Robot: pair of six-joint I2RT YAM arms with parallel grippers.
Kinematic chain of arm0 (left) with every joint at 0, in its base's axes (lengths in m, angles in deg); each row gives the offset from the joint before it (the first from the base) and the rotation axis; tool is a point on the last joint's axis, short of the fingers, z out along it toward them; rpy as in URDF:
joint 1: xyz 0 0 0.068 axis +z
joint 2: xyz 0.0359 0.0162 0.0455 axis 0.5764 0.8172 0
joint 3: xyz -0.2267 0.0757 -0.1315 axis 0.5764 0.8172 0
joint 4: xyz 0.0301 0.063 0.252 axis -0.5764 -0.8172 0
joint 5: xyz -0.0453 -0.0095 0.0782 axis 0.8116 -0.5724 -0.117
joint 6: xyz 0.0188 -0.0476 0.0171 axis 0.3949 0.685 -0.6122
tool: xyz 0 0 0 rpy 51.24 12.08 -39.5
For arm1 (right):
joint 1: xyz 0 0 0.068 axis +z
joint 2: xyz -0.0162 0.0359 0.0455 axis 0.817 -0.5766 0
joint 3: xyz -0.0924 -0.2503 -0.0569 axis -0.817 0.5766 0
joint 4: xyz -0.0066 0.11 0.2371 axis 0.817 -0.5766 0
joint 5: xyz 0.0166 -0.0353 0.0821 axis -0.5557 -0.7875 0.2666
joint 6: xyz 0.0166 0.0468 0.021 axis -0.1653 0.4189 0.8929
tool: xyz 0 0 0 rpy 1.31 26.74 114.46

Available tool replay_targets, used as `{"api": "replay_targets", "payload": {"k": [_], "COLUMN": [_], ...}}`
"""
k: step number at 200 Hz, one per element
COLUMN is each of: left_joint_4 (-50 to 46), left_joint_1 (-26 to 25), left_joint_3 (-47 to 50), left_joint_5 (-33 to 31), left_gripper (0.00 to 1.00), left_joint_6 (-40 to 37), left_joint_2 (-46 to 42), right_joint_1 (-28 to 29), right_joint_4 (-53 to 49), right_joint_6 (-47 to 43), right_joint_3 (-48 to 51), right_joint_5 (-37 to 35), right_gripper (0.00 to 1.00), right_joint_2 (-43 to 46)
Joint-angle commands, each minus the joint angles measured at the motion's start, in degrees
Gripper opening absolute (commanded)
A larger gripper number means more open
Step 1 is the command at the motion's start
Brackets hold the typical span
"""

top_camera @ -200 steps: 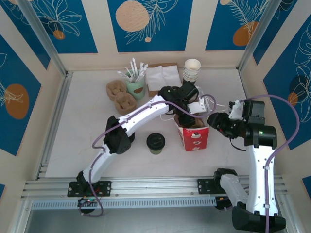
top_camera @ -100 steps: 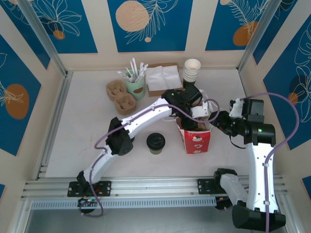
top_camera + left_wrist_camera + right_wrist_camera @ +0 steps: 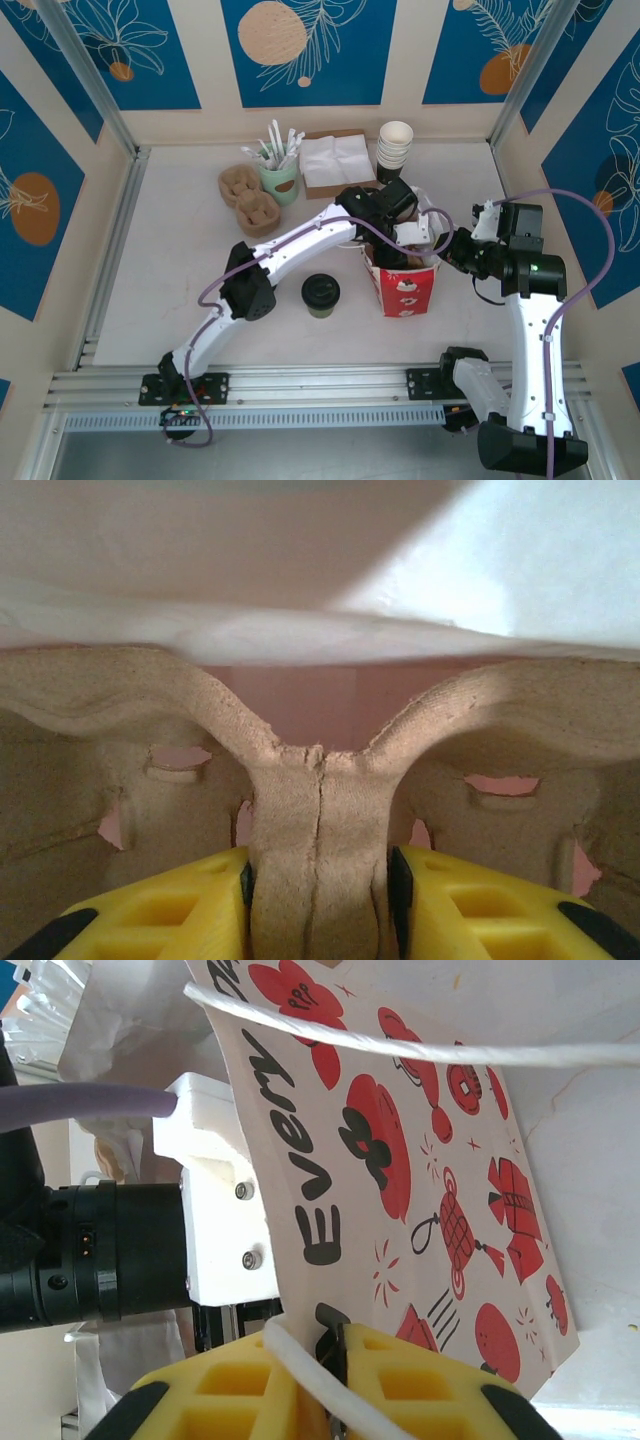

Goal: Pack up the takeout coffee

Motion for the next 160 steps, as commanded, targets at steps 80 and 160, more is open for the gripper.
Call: {"api": "replay_targets", "payload": {"k": [80,160], "left_joint_4": [-0.2,2.2], "left_joint_1": [-1.3,-1.3], "left_joint_3": [-3.3,-4.1], "left_joint_5": [0.5,3.4], "left_gripper": [0.83,0.90], "left_joint_6": [-1.0,2.9], "left_joint_2": [-1.5,-8.8], "right_joint_1": [0.0,0.1], "right_joint_4": [0.1,0.9], "right_joint_6": [-0.9,-0.1], "right_joint_3": [0.5,0.4], "right_joint_5": [0.2,-0.2], "right_gripper": [0.07,0.06], "right_joint_2": [-0.9,-1.5]}}
